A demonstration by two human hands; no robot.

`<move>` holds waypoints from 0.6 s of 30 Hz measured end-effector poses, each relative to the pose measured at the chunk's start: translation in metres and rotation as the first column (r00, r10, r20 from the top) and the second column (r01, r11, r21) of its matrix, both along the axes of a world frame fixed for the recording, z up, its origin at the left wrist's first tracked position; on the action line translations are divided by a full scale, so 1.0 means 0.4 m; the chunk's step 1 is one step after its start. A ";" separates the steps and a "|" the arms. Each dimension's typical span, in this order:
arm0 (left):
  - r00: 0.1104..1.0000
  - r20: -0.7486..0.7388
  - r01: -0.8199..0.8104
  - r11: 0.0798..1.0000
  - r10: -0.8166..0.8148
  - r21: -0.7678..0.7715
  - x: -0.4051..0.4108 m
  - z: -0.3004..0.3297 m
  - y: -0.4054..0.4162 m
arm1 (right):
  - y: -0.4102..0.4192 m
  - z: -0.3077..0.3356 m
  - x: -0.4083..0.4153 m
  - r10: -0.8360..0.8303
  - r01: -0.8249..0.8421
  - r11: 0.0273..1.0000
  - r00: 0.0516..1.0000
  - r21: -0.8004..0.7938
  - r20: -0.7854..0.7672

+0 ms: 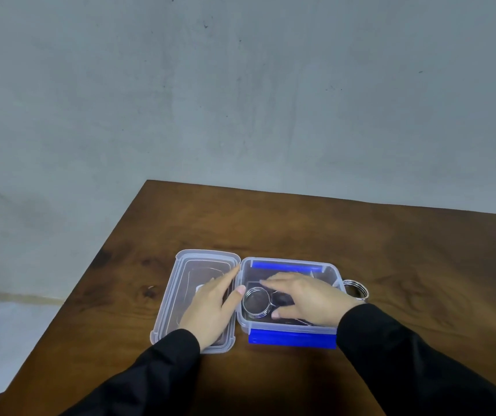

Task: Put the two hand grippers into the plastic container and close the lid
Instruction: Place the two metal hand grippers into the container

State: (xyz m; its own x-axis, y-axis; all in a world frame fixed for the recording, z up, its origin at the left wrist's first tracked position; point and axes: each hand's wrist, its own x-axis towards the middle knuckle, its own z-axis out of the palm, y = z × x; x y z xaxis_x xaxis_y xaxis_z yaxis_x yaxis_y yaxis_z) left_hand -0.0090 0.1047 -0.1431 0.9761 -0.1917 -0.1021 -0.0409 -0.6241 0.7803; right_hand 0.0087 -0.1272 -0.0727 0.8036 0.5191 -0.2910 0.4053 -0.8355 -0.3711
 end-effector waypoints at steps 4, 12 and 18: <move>1.000 -0.006 0.010 1.000 -0.010 -0.018 0.001 0.003 -0.003 | -0.107 0.073 -0.018 -0.331 0.247 0.913 0.913 0.324 0.237; 1.000 -0.014 0.000 0.996 -0.001 -0.089 -0.009 0.024 -0.011 | -0.343 -0.021 -0.081 -0.746 0.748 0.664 0.663 0.000 0.068; 1.000 -0.003 -0.008 0.998 0.008 -0.065 -0.010 0.021 -0.009 | -0.303 -0.089 -0.112 -0.773 0.773 0.633 0.634 0.024 -0.010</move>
State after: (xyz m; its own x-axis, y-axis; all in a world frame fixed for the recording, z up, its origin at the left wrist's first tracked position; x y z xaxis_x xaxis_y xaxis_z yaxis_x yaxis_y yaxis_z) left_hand -0.0131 0.1010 -0.1348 0.9774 -0.1901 -0.0923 -0.0339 -0.5720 0.8196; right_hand -0.0362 -0.2486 -0.1085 0.9143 -0.2861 -0.2868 -0.3849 -0.8340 -0.3952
